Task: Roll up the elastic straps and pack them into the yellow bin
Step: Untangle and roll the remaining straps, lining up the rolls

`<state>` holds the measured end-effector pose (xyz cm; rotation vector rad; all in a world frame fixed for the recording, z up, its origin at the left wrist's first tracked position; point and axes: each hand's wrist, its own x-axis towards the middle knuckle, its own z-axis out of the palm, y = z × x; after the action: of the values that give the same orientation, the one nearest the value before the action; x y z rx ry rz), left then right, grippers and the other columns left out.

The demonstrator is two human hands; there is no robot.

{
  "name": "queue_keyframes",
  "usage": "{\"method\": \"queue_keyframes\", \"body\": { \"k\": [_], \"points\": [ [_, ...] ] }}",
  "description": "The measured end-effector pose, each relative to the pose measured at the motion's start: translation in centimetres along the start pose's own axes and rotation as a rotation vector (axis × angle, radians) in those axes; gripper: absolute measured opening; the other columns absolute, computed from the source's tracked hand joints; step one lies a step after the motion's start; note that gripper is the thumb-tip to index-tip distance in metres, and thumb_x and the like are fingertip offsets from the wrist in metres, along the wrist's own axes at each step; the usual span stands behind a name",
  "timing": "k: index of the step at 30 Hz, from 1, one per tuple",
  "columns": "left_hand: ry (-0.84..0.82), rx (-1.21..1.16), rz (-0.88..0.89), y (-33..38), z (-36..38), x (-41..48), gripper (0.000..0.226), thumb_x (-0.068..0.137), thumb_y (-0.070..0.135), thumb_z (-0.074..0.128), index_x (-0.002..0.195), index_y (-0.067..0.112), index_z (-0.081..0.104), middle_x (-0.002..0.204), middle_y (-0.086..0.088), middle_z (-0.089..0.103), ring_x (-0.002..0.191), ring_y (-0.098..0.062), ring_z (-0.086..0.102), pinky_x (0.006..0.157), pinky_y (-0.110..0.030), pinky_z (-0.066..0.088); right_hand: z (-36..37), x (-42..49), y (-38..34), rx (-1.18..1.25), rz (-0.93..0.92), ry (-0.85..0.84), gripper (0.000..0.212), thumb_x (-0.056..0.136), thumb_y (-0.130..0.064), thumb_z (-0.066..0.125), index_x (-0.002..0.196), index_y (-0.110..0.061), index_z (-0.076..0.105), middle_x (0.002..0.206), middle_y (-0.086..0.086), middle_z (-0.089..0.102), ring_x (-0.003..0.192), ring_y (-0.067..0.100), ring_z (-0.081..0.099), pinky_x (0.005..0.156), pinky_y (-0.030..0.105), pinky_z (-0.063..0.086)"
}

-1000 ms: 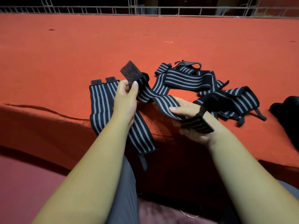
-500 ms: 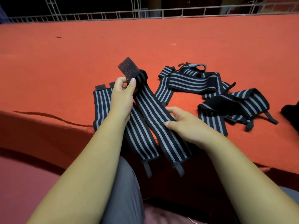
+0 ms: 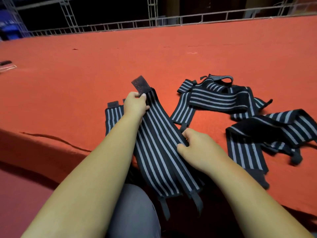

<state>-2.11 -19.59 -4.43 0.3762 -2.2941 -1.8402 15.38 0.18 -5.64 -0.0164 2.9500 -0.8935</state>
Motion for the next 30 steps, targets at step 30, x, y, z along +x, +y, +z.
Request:
{"method": "queue_keyframes", "body": {
  "k": [30],
  "points": [
    [-0.491, 1.013, 0.374, 1.6, 8.2, -8.8, 0.065, 0.094, 0.051, 0.077, 0.152, 0.034, 0.056, 0.145, -0.01, 0.058, 0.138, -0.039, 0.047, 0.114, -0.05, 0.045, -3.8, -0.1, 3.4, 0.481, 0.284, 0.175, 0.017, 0.099, -0.033, 0.058, 0.094, -0.028, 0.074, 0.072, 0.002, 0.077, 0.051, 0.018, 0.066, 0.064, 0.039, 0.061]
  ]
}}
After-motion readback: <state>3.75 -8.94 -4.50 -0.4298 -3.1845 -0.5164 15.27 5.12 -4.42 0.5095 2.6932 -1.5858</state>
